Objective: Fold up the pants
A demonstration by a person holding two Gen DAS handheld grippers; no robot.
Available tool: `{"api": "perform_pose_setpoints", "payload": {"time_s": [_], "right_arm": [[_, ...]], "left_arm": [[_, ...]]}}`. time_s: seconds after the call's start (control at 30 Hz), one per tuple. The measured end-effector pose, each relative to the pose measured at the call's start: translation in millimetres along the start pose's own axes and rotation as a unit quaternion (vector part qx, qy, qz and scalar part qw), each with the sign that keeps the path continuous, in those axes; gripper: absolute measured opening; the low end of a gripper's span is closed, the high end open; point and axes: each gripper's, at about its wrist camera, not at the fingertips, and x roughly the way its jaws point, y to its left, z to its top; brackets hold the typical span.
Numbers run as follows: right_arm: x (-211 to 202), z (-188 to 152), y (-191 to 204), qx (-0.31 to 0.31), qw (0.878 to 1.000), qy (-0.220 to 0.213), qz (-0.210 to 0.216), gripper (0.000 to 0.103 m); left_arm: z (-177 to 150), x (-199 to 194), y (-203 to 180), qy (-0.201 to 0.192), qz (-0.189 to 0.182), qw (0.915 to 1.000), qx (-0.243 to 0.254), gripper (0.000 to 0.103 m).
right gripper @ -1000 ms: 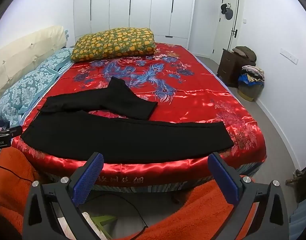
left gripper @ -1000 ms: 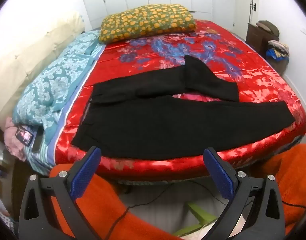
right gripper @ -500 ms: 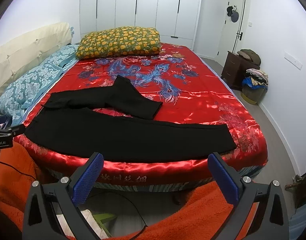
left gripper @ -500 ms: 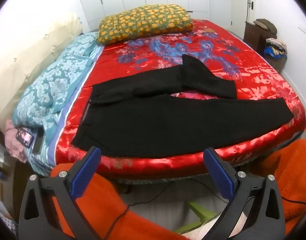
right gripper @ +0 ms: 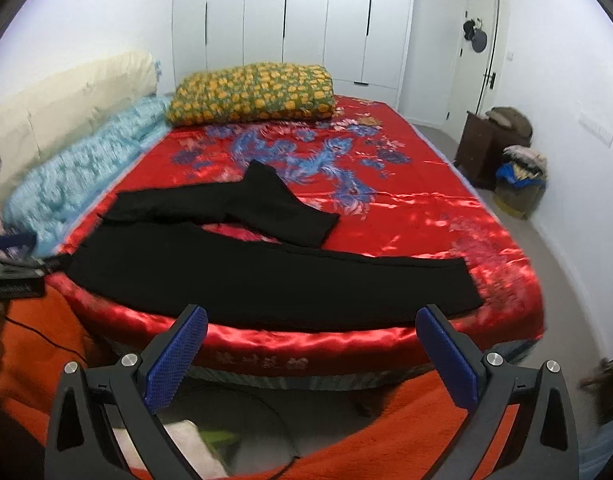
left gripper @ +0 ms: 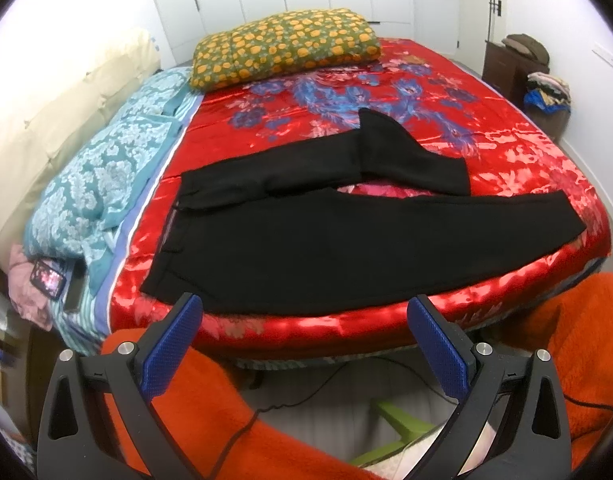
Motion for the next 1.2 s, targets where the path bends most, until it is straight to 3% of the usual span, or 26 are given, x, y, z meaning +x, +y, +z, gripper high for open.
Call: {"api": "perform_pose_setpoints", "payload": {"time_s": [0.2, 0.57, 0.83, 0.97, 1.2], "right_arm": [[-1, -2, 1, -0.021, 0.999, -0.013, -0.021, 0.103], [2, -3, -15, 0.004, 0.998, 0.024, -0.061, 0.103], [-3, -6, -31, 0.03, 0.996, 0.028, -0.085, 0.103], [-1, -7, -35, 0.036, 0.994, 0.033, -0.093, 0.103], [3, -8, -28, 0.03, 0.996, 0.037, -0.081, 0.103]], "left_arm": [[0, 2, 2, 0.003, 0.0, 1.0, -0.004, 0.102], [-14, 4, 10, 0.013, 0.012, 0.9996, 0.02, 0.102], [5, -7, 3, -0.019, -0.023, 0.9995, -0.006, 0.102], [1, -4, -6, -0.01, -0.02, 0.9997, 0.014, 0.102], [1, -2, 4, -0.01, -0.014, 0.9999, -0.002, 0.102]]}}
